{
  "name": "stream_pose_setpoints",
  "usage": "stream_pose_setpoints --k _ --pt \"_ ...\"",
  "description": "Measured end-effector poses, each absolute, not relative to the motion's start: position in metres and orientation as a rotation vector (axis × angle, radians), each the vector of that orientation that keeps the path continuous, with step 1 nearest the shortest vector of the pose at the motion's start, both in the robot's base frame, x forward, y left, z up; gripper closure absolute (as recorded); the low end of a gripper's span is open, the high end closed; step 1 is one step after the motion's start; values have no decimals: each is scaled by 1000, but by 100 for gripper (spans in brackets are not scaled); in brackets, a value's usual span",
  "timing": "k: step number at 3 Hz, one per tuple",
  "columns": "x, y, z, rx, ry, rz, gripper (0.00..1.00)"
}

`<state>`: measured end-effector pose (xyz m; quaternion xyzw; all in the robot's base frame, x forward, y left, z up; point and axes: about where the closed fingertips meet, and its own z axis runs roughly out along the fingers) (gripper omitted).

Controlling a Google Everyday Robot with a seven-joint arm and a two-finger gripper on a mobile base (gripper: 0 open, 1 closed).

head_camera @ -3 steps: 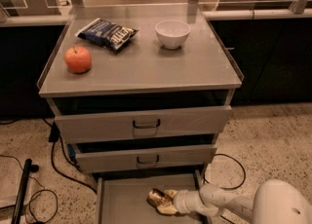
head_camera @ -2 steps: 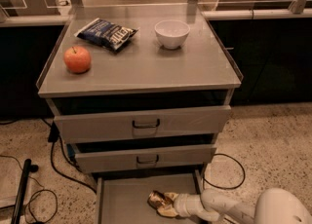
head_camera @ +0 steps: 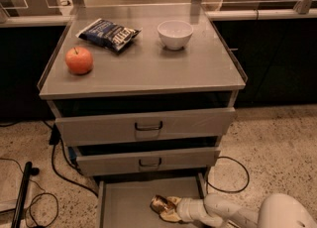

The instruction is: Place orange can into bottom drawer

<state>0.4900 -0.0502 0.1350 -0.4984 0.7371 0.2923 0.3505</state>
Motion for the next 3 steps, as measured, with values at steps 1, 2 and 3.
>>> stream_pose_setpoints --k 1,2,3 --pt "490 -50 135 -1291 1909 757 51" --pt "490 -50 135 -1291 1909 757 28" --pt "490 -50 135 -1291 1909 757 5"
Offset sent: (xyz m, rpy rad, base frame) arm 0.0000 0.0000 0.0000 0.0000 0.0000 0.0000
